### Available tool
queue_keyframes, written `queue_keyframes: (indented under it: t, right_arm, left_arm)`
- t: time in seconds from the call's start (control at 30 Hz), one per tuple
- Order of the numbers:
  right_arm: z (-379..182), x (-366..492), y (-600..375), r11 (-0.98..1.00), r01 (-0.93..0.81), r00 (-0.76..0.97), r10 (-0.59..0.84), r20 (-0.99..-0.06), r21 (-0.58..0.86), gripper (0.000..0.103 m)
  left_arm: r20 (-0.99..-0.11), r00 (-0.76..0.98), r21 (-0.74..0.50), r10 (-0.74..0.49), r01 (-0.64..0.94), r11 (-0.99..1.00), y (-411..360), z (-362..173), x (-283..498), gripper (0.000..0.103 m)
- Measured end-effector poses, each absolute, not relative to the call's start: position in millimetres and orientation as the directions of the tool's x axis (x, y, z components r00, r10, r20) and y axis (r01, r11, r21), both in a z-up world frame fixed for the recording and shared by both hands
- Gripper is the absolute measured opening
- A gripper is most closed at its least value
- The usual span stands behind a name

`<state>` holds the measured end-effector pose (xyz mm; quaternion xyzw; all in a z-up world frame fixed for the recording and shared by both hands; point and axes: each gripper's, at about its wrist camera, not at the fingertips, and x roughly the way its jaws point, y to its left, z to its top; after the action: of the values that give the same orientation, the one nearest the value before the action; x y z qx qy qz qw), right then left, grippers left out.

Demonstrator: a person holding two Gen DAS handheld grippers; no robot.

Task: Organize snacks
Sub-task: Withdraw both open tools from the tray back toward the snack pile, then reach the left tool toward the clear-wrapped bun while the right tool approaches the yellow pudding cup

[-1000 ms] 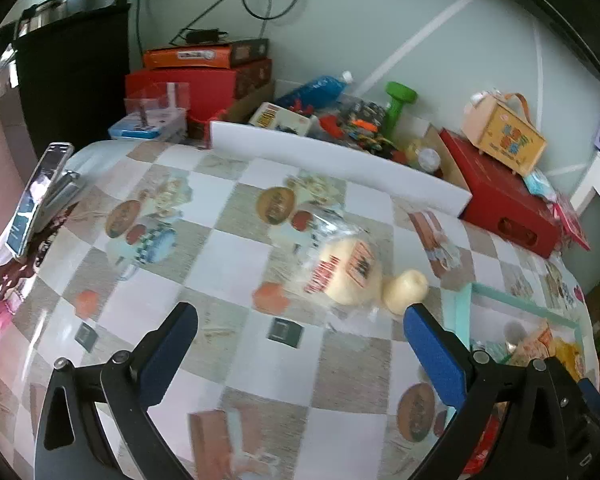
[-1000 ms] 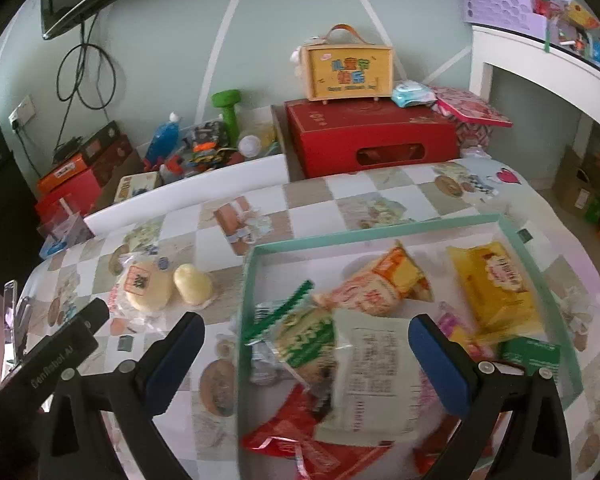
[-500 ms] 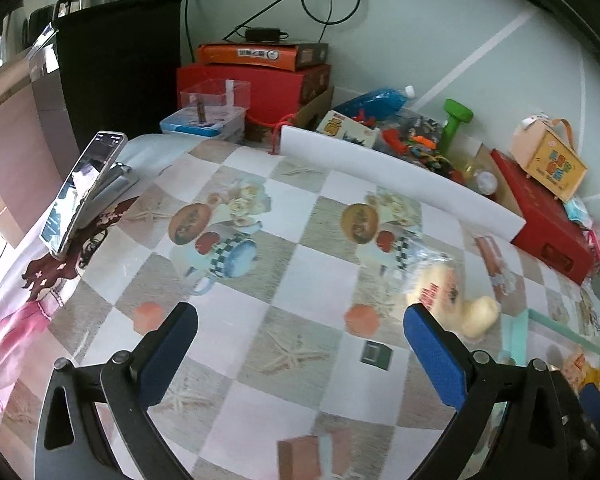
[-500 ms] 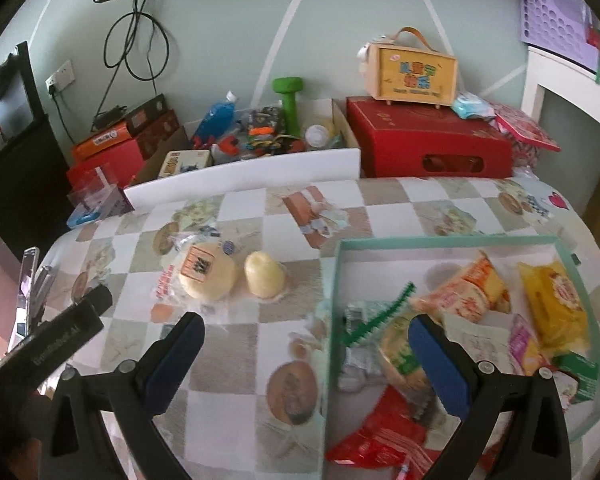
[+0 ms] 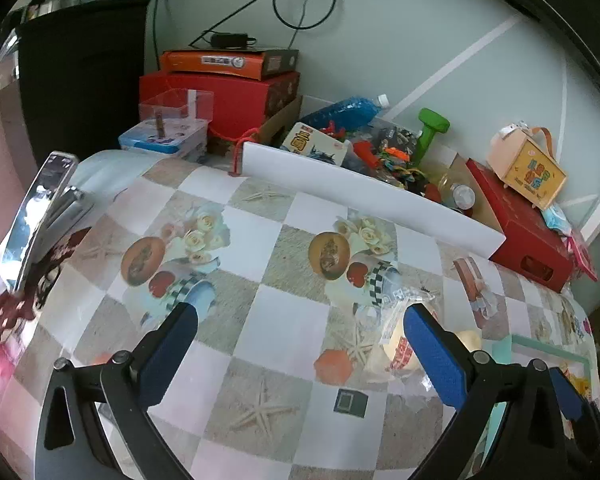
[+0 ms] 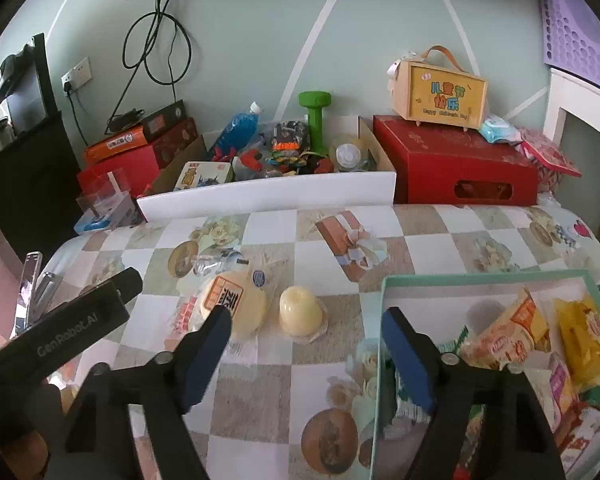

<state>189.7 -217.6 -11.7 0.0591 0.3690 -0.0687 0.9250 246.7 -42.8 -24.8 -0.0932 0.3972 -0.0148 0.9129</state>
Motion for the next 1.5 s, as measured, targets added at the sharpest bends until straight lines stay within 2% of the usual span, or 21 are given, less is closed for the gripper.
queue_keyframes:
  t: [0.07, 0.13, 0.23, 0.53, 0.6, 1.07, 1.2, 1.5]
  right_arm:
    - [-13.1, 194.3, -217.7, 0.985, 0.164, 0.721, -0.083, -0.688, 0.053, 0.069]
    - [-15.1, 198.6, -217.5, 0.986, 0.158, 0.725, -0.080, -0.685, 0.052, 0.067]
    - [-18.9, 204.7, -218.5, 0.987, 0.153, 0.731, -0.077, -0.679, 0.052, 0.059]
    - [-39.3, 220.1, -221.8, 0.990, 0.129, 0.726, -0.062, -0.685, 0.048, 0.054]
    - [-44.4, 222.6, -221.5, 0.991, 0.125, 0.720, -0.056, -0.691, 0.049, 0.050]
    - [-66.5, 232.3, -218.3, 0.993, 0.113, 0.674, -0.049, -0.737, 0.037, 0.049]
    - [-68.6, 234.5, -217.7, 0.993, 0.118, 0.666, -0.055, -0.744, 0.032, 0.050]
    - [-72.0, 236.4, -219.2, 0.991, 0.127, 0.655, -0.058, -0.753, 0.034, 0.050]
  left_arm:
    - [-0.736, 0.670, -0.166, -0.100, -0.034, 0.986, -45.6, -25.7, 253.1, 0.102]
    - [-0.742, 0.662, -0.158, -0.110, -0.012, 0.987, -50.9, -25.2, 260.0, 0.102]
    - [-0.737, 0.663, -0.169, -0.135, 0.013, 0.986, -58.1, -23.6, 266.5, 0.102]
    - [-0.738, 0.638, -0.214, -0.221, 0.090, 0.973, -78.6, -41.3, 277.5, 0.102]
    - [-0.741, 0.630, -0.220, -0.231, 0.097, 0.971, -81.2, -45.0, 279.1, 0.102]
    - [-0.758, 0.562, -0.310, -0.331, 0.136, 0.941, -87.3, -72.2, 288.3, 0.096]
    - [-0.749, 0.552, -0.341, -0.367, 0.153, 0.927, -89.0, -72.3, 288.3, 0.088]
    - [-0.749, 0.547, -0.333, -0.374, 0.177, 0.926, -94.8, -69.9, 286.8, 0.088]
